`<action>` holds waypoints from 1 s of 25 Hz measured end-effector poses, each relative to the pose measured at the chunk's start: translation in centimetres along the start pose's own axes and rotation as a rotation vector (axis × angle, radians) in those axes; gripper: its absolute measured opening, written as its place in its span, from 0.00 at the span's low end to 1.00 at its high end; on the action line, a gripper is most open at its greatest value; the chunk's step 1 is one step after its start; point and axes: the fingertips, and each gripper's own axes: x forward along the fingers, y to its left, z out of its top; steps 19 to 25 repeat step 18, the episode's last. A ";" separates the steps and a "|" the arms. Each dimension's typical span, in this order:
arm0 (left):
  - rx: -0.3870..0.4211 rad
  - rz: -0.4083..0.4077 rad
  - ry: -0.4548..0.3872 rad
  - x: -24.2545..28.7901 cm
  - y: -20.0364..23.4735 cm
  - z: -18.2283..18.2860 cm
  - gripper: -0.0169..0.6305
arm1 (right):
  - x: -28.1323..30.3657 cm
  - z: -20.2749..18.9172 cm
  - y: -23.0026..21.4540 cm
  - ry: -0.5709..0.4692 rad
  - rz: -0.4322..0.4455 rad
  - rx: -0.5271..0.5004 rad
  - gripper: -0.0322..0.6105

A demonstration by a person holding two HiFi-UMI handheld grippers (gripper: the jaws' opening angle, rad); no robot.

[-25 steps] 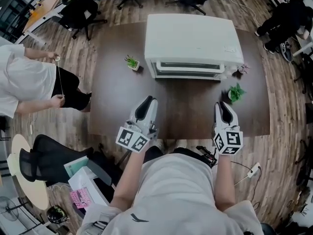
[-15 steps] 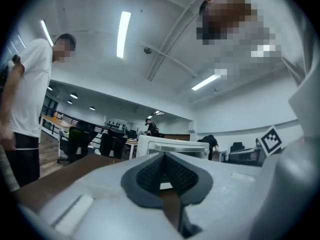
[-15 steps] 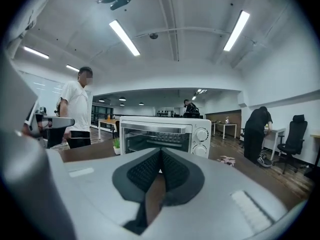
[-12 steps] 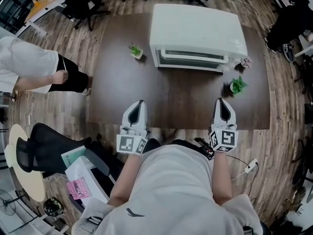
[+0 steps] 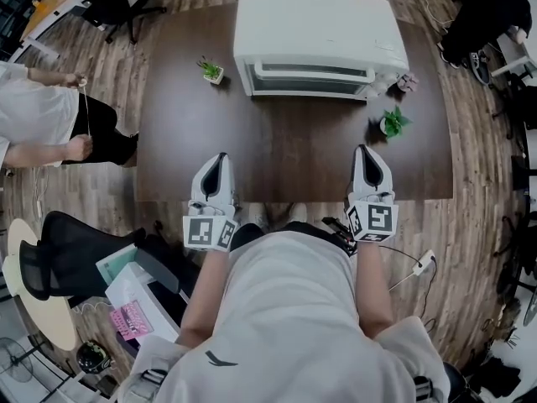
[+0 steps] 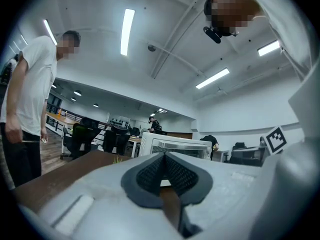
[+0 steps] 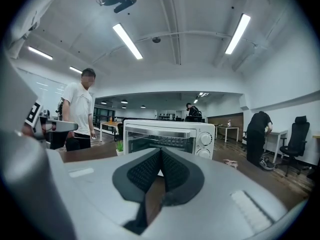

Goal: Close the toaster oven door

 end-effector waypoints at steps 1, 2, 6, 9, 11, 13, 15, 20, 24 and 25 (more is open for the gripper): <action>-0.002 -0.001 0.003 0.1 0.0 -0.1 0.03 | 0.0 0.0 0.0 0.000 -0.001 0.002 0.05; -0.004 -0.001 0.004 0.1 0.0 -0.1 0.03 | -0.1 0.0 -0.1 -0.001 -0.001 0.004 0.05; -0.013 -0.004 0.008 0.3 -0.1 -0.3 0.03 | -0.2 0.0 -0.2 -0.004 -0.004 0.009 0.05; -0.028 -0.007 0.008 0.4 -0.1 -0.4 0.03 | -0.2 0.0 -0.4 -0.003 -0.006 0.011 0.05; -0.034 -0.009 0.009 0.6 -0.1 -0.4 0.03 | -0.2 0.0 -0.4 -0.003 -0.007 0.013 0.05; -0.038 -0.011 0.012 0.6 -0.1 -0.4 0.03 | -0.2 0.0 -0.5 -0.001 -0.008 0.016 0.05; -0.040 -0.012 0.015 0.7 -0.1 -0.5 0.03 | -0.1 0.0 -0.5 -0.001 -0.009 0.017 0.05; -0.042 -0.016 0.016 0.9 -0.1 -0.7 0.03 | 0.0 0.0 -0.5 -0.002 -0.009 0.017 0.05; -0.042 -0.016 0.016 0.9 -0.1 -0.7 0.03 | 0.0 0.0 -0.5 -0.002 -0.009 0.017 0.05; -0.042 -0.016 0.016 0.9 -0.1 -0.7 0.03 | 0.0 0.0 -0.5 -0.002 -0.009 0.017 0.05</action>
